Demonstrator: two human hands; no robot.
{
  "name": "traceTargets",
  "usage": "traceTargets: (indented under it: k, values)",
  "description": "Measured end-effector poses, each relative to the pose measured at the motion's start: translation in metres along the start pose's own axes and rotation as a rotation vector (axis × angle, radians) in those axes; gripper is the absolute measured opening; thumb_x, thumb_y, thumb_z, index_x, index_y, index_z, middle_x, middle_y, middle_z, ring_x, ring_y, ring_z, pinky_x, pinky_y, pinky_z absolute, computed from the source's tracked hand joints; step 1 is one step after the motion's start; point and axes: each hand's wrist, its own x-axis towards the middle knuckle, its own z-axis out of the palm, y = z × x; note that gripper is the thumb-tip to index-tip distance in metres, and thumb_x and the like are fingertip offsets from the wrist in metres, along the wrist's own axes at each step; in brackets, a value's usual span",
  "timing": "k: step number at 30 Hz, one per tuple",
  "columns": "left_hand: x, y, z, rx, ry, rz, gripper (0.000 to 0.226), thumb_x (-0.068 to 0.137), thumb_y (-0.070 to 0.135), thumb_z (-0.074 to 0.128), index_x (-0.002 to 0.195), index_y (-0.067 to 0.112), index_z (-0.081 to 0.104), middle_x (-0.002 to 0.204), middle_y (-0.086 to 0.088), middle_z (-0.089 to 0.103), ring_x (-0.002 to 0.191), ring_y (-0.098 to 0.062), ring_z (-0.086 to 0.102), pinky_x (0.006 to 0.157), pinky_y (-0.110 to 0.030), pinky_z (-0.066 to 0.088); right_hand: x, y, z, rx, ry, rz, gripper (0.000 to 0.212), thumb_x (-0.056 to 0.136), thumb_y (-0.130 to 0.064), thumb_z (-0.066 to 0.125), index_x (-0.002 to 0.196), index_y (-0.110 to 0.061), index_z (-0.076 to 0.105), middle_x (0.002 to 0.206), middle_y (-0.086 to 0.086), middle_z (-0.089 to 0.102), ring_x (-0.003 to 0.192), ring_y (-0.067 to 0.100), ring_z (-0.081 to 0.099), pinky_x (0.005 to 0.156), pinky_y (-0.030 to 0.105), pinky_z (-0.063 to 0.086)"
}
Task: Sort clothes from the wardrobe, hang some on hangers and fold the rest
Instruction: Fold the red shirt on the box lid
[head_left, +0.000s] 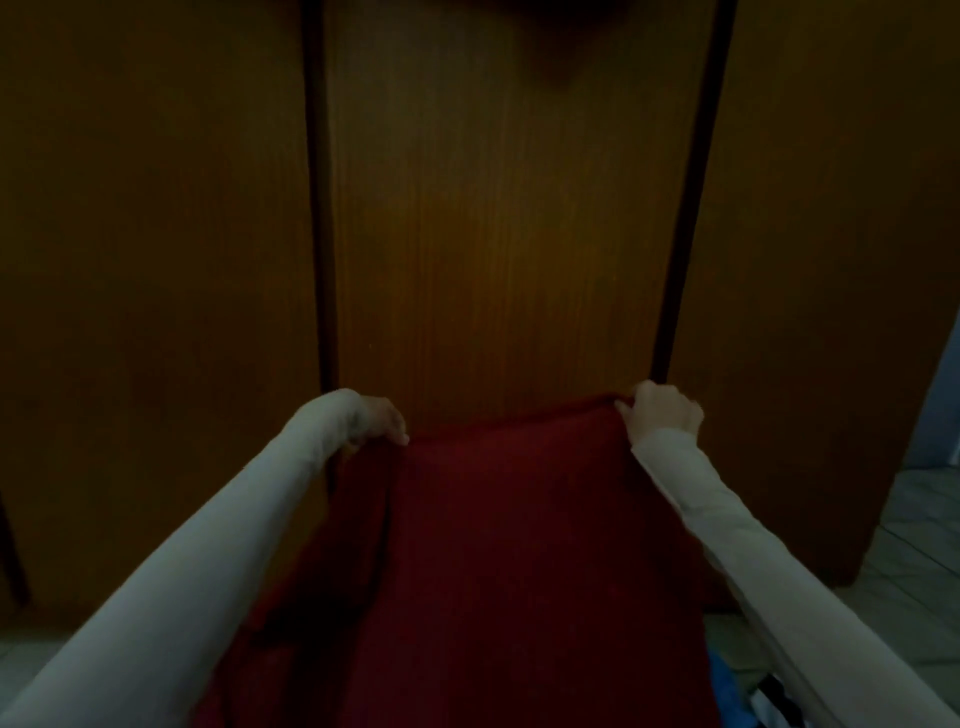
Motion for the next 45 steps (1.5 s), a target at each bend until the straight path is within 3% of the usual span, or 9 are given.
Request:
traceTargets:
  k: [8,11,16,23,28,35,38,41,45]
  values:
    - [0.067,-0.018,0.136,0.198,0.433,-0.089,0.024,0.098,0.018,0.041,0.115,0.011,0.056,0.115,-0.012,0.062,0.106,-0.029,0.058,0.09,-0.038,0.048,-0.018,0.003,0.135,-0.086,-0.321,0.085,0.029,0.098,-0.016,0.039,0.126,-0.01,0.047,0.112,0.009,0.059,0.101,0.024,0.06,0.077,0.032,0.045]
    - [0.075,-0.009,0.2,-0.027,0.349,-0.031,0.032,0.099,0.024,0.038,0.126,0.009,0.046,0.122,-0.017,0.058,0.112,-0.034,0.055,0.091,-0.039,0.044,-0.038,0.004,0.179,0.087,-0.389,0.117,0.046,0.098,-0.014,0.038,0.14,-0.011,0.022,0.115,0.014,0.058,0.1,0.028,0.06,0.079,0.037,0.047]
    - [0.071,0.011,0.279,0.091,0.16,-0.092,0.054,0.101,0.035,0.031,0.148,0.013,0.015,0.154,-0.012,0.013,0.142,-0.03,0.012,0.115,-0.048,0.011,-0.074,-0.001,0.226,0.083,-0.459,-0.175,0.044,0.094,-0.009,0.041,0.137,-0.013,0.031,0.134,0.008,0.045,0.121,0.022,0.046,0.096,0.035,0.039]
    - [0.093,-0.013,0.297,0.166,0.187,-0.014,0.062,0.097,0.055,0.017,0.149,0.031,-0.006,0.157,0.0,-0.016,0.143,-0.026,-0.019,0.109,-0.055,-0.016,-0.095,0.041,0.259,-0.206,-0.616,-0.176,0.061,0.096,-0.057,0.012,0.15,-0.031,-0.002,0.158,0.005,-0.003,0.145,0.022,-0.008,0.112,0.054,-0.012]
    - [0.113,-0.025,0.287,0.2,0.166,0.054,0.068,0.09,0.067,0.012,0.147,0.036,-0.01,0.156,0.004,-0.019,0.143,-0.024,-0.021,0.109,-0.055,-0.016,-0.086,0.054,0.256,-0.198,-0.603,-0.017,0.065,0.096,-0.058,0.015,0.15,-0.027,-0.004,0.158,0.006,-0.01,0.145,0.026,-0.007,0.115,0.055,0.003]
    - [0.13,-0.031,0.282,0.23,0.149,0.184,0.126,0.03,0.087,-0.034,0.145,0.04,-0.014,0.155,0.009,-0.021,0.141,-0.02,-0.026,0.108,-0.054,-0.019,-0.055,0.058,0.253,-0.199,-0.684,-0.078,0.068,0.096,-0.055,0.026,0.149,-0.03,-0.007,0.158,-0.002,-0.01,0.145,0.022,-0.004,0.113,0.058,0.003]
    - [0.135,-0.033,0.28,0.235,0.154,0.21,0.121,0.036,0.089,-0.03,0.145,0.041,-0.012,0.156,0.01,-0.019,0.141,-0.018,-0.025,0.108,-0.053,-0.019,-0.053,0.059,0.254,-0.1,-0.773,-0.007,0.067,0.096,-0.053,0.027,0.149,-0.032,-0.009,0.158,-0.001,-0.012,0.145,0.026,-0.003,0.114,0.057,0.01]
    - [0.131,-0.03,0.278,0.221,0.154,0.195,0.075,0.084,0.074,0.006,0.148,0.038,-0.005,0.157,0.008,-0.014,0.142,-0.016,-0.021,0.109,-0.052,-0.018,-0.064,0.063,0.254,-0.115,-0.707,-0.014,0.065,0.098,-0.05,0.024,0.149,-0.028,-0.008,0.158,0.003,-0.011,0.145,0.024,-0.002,0.114,0.055,0.013]
    - [0.118,-0.023,0.275,0.285,0.279,0.209,0.052,0.101,0.041,0.023,0.149,0.023,0.016,0.158,0.001,0.008,0.146,-0.013,-0.006,0.112,-0.048,-0.016,-0.082,0.069,0.251,-0.283,-0.593,-0.196,0.072,0.086,-0.054,-0.024,0.149,-0.024,-0.008,0.157,0.0,-0.015,0.145,0.014,-0.008,0.114,0.057,0.001]
